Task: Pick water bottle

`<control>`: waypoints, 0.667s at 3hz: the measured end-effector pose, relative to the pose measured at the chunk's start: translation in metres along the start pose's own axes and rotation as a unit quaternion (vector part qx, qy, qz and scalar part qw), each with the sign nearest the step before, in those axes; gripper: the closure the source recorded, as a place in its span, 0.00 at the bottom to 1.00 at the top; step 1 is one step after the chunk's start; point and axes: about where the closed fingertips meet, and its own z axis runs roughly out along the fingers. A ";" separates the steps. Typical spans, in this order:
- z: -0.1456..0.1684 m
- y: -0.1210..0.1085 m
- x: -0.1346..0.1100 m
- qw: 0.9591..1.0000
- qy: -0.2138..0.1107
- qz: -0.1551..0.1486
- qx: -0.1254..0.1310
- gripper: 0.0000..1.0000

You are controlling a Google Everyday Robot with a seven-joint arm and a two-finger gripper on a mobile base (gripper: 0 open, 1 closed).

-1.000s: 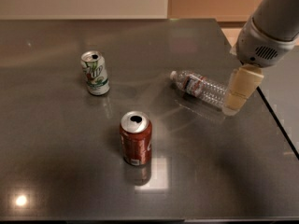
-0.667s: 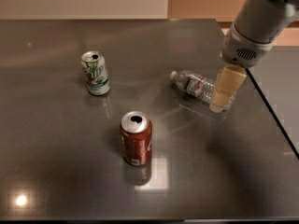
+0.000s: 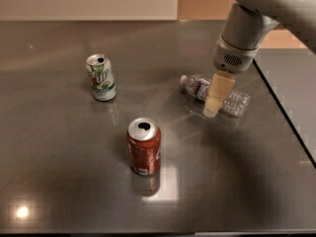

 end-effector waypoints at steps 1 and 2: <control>0.017 -0.004 -0.004 1.000 0.017 0.008 -0.004 0.00; 0.026 -0.008 -0.003 0.999 0.029 0.015 0.000 0.18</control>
Offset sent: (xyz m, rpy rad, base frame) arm 0.0150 -0.0012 -0.0343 -0.0838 0.0403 -0.0564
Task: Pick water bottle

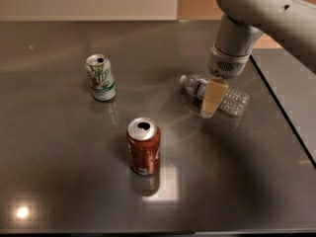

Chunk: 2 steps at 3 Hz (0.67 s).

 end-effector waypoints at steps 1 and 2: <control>0.006 -0.003 0.000 1.000 0.007 0.004 0.002 0.41; -0.005 -0.002 0.002 1.000 0.000 0.003 0.008 0.65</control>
Offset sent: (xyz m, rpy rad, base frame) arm -0.0068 -0.0077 0.0230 0.0051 -0.0296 -0.0047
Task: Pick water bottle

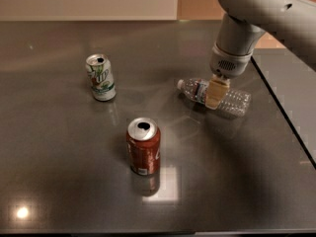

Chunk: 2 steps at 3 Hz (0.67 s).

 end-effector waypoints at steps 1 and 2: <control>-0.027 0.005 0.002 1.000 -0.021 -0.010 0.000 0.87; -0.065 0.013 0.001 0.999 -0.045 -0.028 0.007 1.00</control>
Offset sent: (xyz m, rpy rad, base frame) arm -0.0398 -0.0014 0.1087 0.1030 -0.0765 0.1068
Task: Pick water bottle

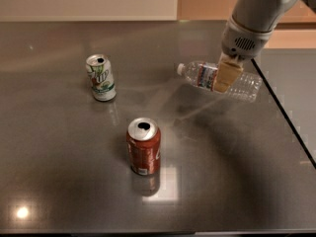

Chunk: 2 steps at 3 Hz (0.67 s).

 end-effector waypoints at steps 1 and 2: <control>-0.029 0.011 -0.008 1.000 -0.017 -0.024 0.003 1.00; -0.071 0.016 -0.023 0.997 -0.058 -0.052 0.019 1.00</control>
Offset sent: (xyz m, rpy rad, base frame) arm -0.0418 0.0157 0.0776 0.0532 -0.0276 0.1423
